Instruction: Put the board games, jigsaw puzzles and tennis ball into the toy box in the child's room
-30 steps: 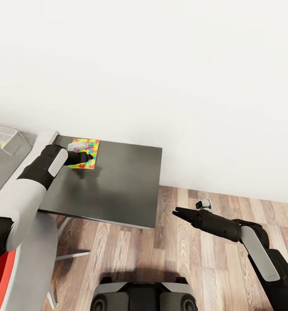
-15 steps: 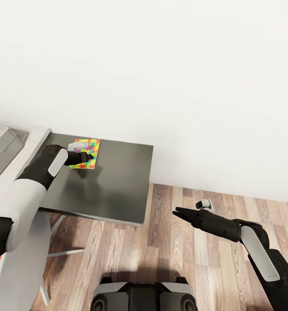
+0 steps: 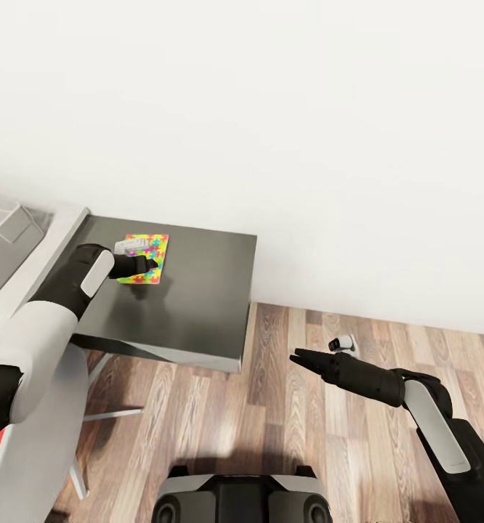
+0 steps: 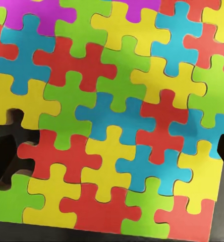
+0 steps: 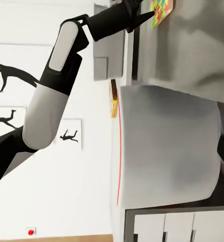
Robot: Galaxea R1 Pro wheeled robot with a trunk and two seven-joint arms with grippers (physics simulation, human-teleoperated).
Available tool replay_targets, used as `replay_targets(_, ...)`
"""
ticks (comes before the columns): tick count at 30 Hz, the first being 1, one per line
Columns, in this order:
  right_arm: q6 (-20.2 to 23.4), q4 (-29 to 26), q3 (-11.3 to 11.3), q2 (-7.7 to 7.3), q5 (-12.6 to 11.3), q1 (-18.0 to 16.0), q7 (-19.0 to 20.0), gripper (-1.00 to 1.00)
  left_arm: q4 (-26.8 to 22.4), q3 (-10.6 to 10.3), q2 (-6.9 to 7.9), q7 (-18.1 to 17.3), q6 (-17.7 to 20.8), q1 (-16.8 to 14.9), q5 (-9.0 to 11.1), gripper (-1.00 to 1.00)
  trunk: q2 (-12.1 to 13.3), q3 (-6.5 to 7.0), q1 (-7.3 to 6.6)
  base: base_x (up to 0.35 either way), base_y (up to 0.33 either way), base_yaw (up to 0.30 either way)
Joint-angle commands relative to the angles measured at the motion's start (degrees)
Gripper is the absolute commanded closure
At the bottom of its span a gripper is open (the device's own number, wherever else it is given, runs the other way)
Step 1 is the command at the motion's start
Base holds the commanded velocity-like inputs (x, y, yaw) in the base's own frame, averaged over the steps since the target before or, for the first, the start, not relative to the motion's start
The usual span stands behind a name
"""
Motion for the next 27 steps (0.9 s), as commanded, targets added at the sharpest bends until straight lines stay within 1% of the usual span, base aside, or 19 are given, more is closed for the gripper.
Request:
replay_targets(1, 0.2, 0.0, 0.0, -0.03, 0.0, 0.0, 0.1, -1.0, 1.7, -0.5, 0.08, 0.6, 0.2, 0.0, 0.2, -1.0, -0.1, -0.08, 0.04, -0.085, 0.0, 0.0)
replay_targets(8, 0.2, 0.0, 0.0, -0.03, 0.0, 0.0, 0.1, -1.0, 1.6, -0.5, 0.0, 0.6, 0.2, 0.0, 0.2, -1.0, -0.1, -0.08, 0.04, -0.154, -0.038, 0.0)
replay_targets(20, 0.2, 0.0, 0.0, -0.03, 0.0, 0.0, 0.1, -1.0, 1.6, -0.6, 0.07, 0.6, 0.2, 0.0, 0.2, -1.0, -0.1, -0.07, 0.04, -0.01, -0.003, -0.003)
replay_targets(27, 0.2, 0.0, 0.0, -0.03, 0.0, 0.0, 0.1, -1.0, 1.6, -0.7, 0.01, 0.6, 0.1, 0.0, 0.3, -1.0, -0.1, 0.28, 0.04, -0.005, 0.0, -0.139)
